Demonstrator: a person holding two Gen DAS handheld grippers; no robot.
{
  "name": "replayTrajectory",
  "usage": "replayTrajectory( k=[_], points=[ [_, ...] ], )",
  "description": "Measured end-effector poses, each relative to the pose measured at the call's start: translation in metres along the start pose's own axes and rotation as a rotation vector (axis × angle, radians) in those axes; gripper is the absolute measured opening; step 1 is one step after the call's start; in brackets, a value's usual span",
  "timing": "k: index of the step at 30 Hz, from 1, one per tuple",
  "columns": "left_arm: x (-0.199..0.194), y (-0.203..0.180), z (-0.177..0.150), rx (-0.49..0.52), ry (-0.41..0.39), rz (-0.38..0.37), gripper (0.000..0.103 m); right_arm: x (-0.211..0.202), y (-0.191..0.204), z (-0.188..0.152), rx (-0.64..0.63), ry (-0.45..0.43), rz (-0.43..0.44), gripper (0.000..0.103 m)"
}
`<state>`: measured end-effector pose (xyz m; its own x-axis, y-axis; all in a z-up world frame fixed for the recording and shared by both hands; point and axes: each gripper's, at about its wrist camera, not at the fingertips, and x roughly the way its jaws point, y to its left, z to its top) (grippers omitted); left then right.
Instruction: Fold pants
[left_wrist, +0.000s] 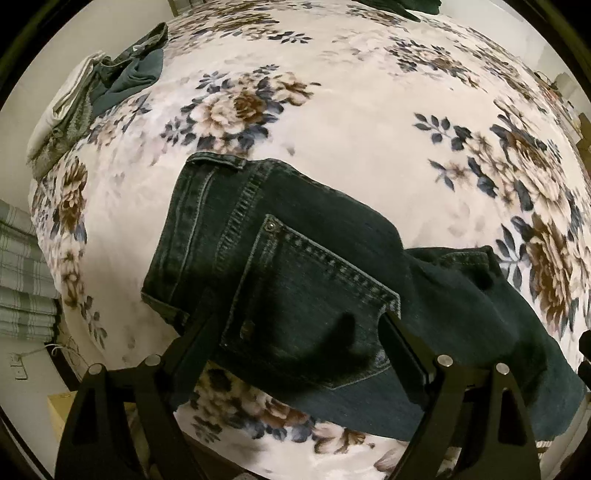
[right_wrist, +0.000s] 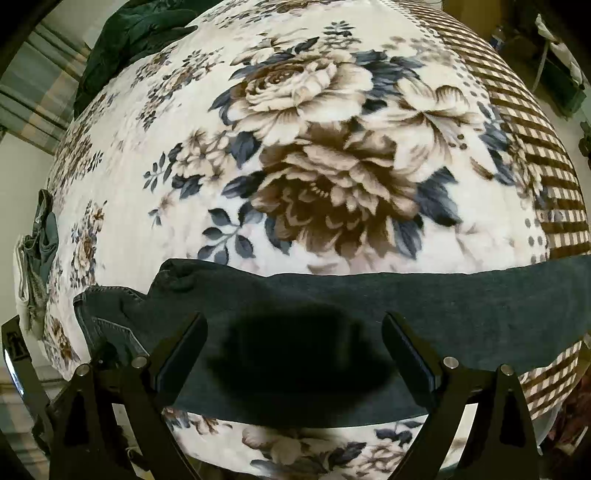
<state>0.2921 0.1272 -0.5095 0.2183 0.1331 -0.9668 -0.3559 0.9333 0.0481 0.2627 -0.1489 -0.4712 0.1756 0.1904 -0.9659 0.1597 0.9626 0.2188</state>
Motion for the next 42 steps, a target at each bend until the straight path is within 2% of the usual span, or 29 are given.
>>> replayTrajectory(
  k=[13, 19, 21, 23, 26, 30, 31, 32, 33, 34, 37, 42],
  points=[
    [0.007, -0.003, 0.005, 0.006, 0.007, 0.010, 0.088, 0.004, -0.001, 0.007, 0.007, 0.020, 0.018, 0.097],
    [0.036, 0.003, 0.014, 0.017, 0.032, 0.060, 0.088, 0.048, 0.038, 0.038, -0.045, 0.117, 0.141, 0.096],
    [0.047, 0.009, 0.015, 0.006, 0.058, 0.062, 0.088, 0.071, 0.057, 0.050, -0.069, 0.173, 0.172, 0.091],
    [0.057, 0.016, 0.013, -0.008, 0.078, 0.058, 0.088, 0.089, 0.079, 0.062, -0.100, 0.235, 0.220, 0.078],
    [0.062, 0.023, 0.008, -0.021, 0.089, 0.049, 0.094, 0.108, 0.102, 0.069, -0.122, 0.320, 0.273, 0.071],
    [0.064, 0.029, 0.002, -0.033, 0.099, 0.042, 0.095, 0.145, 0.109, 0.067, -0.014, 0.451, 0.286, 0.071],
    [0.063, 0.030, 0.001, -0.036, 0.104, 0.040, 0.095, 0.152, 0.109, 0.066, 0.006, 0.467, 0.280, 0.060],
    [0.064, 0.030, 0.000, -0.038, 0.107, 0.037, 0.095, 0.158, 0.109, 0.065, 0.022, 0.477, 0.255, 0.035],
    [0.063, 0.031, -0.001, -0.039, 0.110, 0.034, 0.095, 0.160, 0.109, 0.064, 0.029, 0.472, 0.224, 0.023],
    [0.063, 0.032, -0.002, -0.039, 0.112, 0.031, 0.095, 0.160, 0.110, 0.062, 0.032, 0.476, 0.240, 0.016],
    [0.062, 0.036, -0.009, -0.033, 0.113, 0.026, 0.095, 0.151, 0.111, 0.062, 0.060, 0.453, 0.246, 0.008],
    [0.061, 0.044, -0.018, -0.042, 0.117, 0.010, 0.095, 0.132, 0.117, 0.079, 0.100, 0.375, 0.253, 0.007]
  ],
)
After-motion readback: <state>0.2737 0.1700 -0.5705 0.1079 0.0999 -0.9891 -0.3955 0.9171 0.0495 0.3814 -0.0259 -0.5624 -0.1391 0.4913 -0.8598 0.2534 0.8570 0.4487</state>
